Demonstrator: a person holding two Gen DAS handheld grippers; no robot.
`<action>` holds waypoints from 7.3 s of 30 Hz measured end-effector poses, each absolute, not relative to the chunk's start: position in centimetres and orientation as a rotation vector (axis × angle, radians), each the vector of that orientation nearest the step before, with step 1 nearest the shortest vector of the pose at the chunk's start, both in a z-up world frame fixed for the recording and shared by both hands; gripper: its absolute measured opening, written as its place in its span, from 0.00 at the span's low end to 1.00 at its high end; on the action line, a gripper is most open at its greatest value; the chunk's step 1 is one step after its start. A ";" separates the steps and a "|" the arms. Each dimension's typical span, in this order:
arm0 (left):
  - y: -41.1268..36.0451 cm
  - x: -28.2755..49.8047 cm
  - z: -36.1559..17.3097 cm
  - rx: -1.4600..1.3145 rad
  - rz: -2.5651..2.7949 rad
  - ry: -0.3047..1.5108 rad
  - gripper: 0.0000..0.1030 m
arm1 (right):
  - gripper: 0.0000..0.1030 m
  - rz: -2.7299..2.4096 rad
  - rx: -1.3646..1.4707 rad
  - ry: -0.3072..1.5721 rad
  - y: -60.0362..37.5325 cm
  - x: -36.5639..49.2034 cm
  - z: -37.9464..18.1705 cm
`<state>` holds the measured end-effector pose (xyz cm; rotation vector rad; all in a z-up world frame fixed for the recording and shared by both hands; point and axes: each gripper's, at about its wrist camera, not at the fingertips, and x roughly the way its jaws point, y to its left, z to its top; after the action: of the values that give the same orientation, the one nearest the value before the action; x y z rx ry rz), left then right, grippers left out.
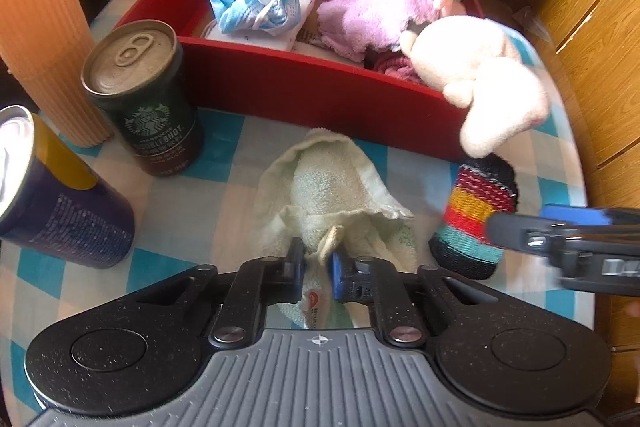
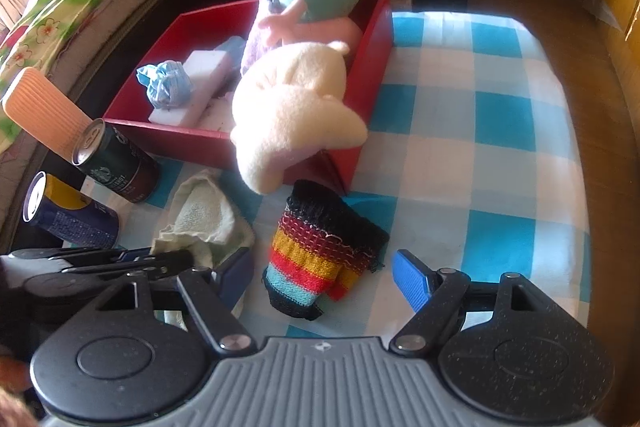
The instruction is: Organize soft objects
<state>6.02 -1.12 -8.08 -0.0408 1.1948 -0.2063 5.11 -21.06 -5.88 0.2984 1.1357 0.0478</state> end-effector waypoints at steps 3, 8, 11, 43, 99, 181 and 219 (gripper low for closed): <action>-0.8 5.7 -7.2 -0.044 -0.221 1.177 0.08 | 0.53 0.048 0.315 1.150 -20.4 5.4 -6.8; -0.2 5.5 -6.6 -0.055 -0.237 1.165 0.07 | 0.53 0.040 0.290 1.164 -18.9 6.1 -7.7; 0.2 5.1 -6.1 -0.068 -0.240 1.155 0.07 | 0.53 0.035 0.244 1.156 -18.2 6.3 -7.8; -0.2 3.0 -0.5 -0.045 -0.255 1.043 0.07 | 0.00 0.156 0.249 1.095 -17.4 3.4 -2.4; -3.4 15.6 10.3 0.151 -0.102 0.789 0.08 | 0.00 0.124 0.187 0.796 -17.7 15.1 11.0; -5.6 -1.5 0.8 0.153 -0.230 0.876 0.35 | 0.17 0.131 0.361 0.926 -20.8 -1.9 -0.4; -4.0 -8.8 -2.4 0.072 -0.258 0.939 0.72 | 0.33 0.105 0.385 0.877 -19.6 -10.1 -2.7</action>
<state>-8.83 -4.04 -2.37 0.0724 0.9394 -0.2582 -10.06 -19.57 -2.71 0.3849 0.8773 0.1050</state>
